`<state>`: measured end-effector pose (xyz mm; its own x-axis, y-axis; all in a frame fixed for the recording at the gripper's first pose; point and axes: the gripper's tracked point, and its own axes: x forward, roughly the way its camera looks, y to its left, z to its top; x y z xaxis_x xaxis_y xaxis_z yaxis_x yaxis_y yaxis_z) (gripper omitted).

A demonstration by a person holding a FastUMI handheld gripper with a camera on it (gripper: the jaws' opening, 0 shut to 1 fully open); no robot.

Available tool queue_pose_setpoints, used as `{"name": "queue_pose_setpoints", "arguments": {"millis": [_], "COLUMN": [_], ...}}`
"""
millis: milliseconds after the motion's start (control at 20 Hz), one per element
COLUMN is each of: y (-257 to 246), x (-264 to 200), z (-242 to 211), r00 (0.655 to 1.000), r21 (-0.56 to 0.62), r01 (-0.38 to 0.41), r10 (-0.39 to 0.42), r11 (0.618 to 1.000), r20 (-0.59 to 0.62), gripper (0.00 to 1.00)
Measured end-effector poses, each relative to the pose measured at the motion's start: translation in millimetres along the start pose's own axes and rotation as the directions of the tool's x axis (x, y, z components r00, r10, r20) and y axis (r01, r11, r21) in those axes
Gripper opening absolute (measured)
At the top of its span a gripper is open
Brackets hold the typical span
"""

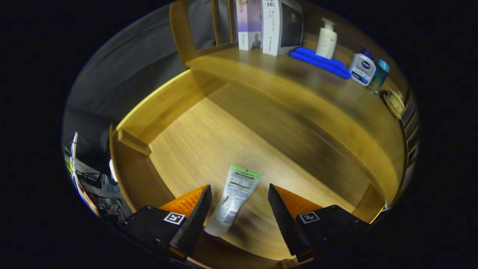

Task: Pull open the drawer, take out the items inside it, and place them on the countertop above the cabinet.

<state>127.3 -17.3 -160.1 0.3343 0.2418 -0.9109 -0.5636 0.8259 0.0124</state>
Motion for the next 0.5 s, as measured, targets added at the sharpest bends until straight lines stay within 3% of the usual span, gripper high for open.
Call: {"name": "queue_pose_setpoints", "arguments": {"millis": [300,400,500], "y": [11,9,10], "x": [19,25,31], "z": [-15,-21,-26], "r00": [0.987,0.984,0.982], "r21": [0.025,0.0,-0.014], "r01": [-0.108,-0.103,-0.099], "r10": [0.11,0.102,0.095], "r11": [0.994,0.995,0.995], "r20": [-0.116,-0.144,-0.166], "gripper": [0.93,0.93,0.81]}}
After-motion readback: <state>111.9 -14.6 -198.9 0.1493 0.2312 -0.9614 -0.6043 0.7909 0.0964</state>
